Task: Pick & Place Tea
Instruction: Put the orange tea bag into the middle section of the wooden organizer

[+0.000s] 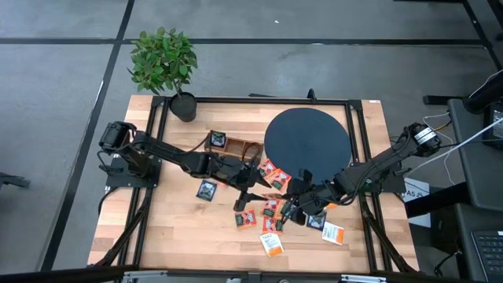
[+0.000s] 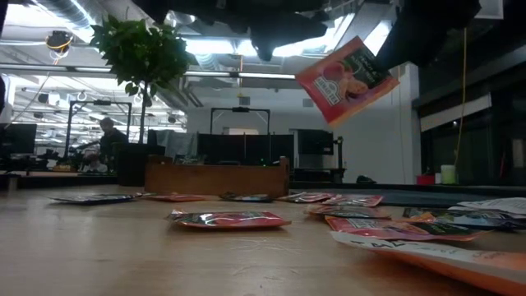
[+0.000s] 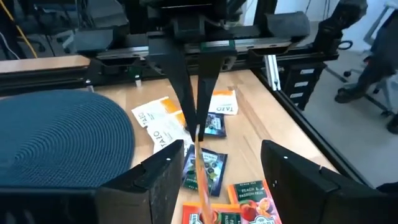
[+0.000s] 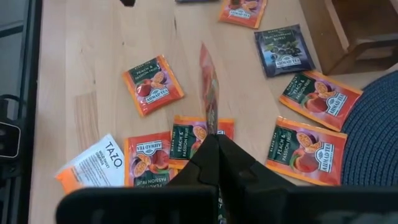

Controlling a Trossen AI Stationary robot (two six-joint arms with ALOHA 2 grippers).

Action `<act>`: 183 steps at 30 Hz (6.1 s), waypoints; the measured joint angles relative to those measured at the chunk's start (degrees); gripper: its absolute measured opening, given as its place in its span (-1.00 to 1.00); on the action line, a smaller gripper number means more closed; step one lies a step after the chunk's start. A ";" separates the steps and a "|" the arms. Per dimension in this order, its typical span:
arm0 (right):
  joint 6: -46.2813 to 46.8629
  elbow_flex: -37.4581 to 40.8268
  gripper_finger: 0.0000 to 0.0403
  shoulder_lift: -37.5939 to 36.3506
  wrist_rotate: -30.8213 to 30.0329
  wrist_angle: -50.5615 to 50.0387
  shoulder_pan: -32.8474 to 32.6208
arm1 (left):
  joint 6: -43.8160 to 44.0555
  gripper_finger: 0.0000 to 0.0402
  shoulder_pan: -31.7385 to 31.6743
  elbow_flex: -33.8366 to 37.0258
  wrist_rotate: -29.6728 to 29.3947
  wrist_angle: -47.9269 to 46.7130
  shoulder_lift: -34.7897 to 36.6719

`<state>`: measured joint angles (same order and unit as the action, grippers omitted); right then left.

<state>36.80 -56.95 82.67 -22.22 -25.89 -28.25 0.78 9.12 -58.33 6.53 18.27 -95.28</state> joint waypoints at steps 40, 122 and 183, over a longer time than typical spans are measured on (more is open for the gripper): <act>0.22 0.00 -1.00 0.04 -0.62 -1.81 0.02 | -4.11 -0.05 -1.00 -11.10 1.95 -8.70 -9.77; 2.48 0.22 -0.96 9.33 -16.64 15.87 -9.68 | -5.61 -0.99 -27.70 39.06 8.67 18.14 30.75; -10.10 0.24 -0.95 19.71 5.64 33.86 5.97 | 2.03 -0.99 -39.65 45.71 17.17 69.10 1.70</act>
<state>26.70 -56.71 102.39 -16.58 7.97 -22.28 2.81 -30.52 -12.62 23.71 87.37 -93.59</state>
